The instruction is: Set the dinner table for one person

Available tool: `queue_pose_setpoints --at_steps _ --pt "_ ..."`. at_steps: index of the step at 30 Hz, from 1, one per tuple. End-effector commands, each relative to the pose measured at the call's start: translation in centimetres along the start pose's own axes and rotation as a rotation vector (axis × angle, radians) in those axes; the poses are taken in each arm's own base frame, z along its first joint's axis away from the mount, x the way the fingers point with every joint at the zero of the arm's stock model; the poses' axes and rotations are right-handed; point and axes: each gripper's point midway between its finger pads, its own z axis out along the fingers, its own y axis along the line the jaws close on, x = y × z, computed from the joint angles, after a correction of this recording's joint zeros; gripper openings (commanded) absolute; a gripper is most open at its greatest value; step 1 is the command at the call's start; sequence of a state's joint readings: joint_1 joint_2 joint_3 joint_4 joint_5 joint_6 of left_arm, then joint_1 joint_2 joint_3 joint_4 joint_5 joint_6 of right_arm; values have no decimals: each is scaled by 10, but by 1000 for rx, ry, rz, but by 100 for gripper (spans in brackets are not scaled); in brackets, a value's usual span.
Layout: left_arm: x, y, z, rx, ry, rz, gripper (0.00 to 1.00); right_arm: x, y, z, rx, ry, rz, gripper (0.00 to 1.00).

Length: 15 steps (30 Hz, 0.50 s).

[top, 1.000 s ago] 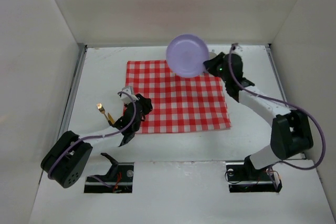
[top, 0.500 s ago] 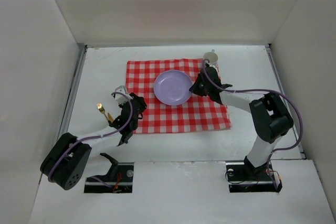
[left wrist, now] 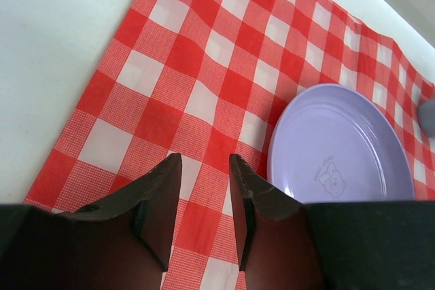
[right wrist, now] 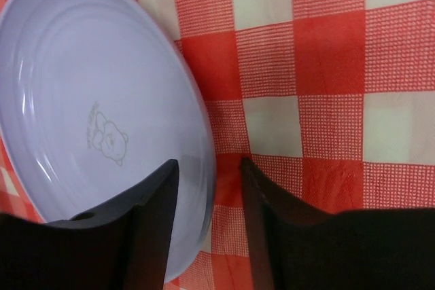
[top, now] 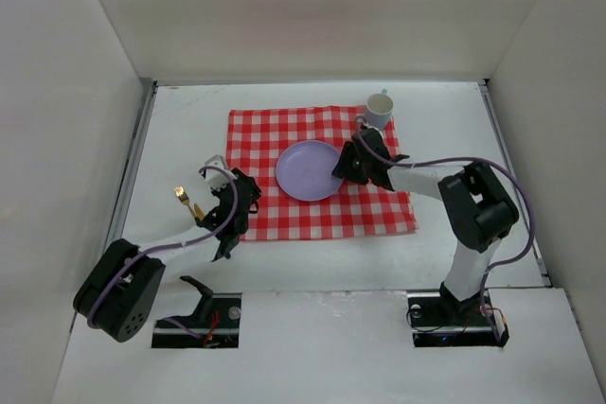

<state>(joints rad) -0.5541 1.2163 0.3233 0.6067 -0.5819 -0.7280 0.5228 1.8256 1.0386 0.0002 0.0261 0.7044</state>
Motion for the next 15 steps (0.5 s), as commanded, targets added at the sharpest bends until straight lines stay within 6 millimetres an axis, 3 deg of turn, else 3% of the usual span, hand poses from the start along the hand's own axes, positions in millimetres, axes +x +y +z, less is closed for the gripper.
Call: queue_pose_setpoints --at_steps 1,7,12,15 --pt "-19 -3 2 -35 -50 -26 32 -13 21 -8 -50 -52 -26 53" --pt "-34 21 -20 -137 -6 26 32 -44 23 -57 -74 -261 -25 71" --pt "-35 77 -62 -350 140 81 34 -26 15 -78 -83 -339 -30 73" --pt "-25 106 -93 -471 272 59 31 -22 15 -83 -107 -352 -25 73"
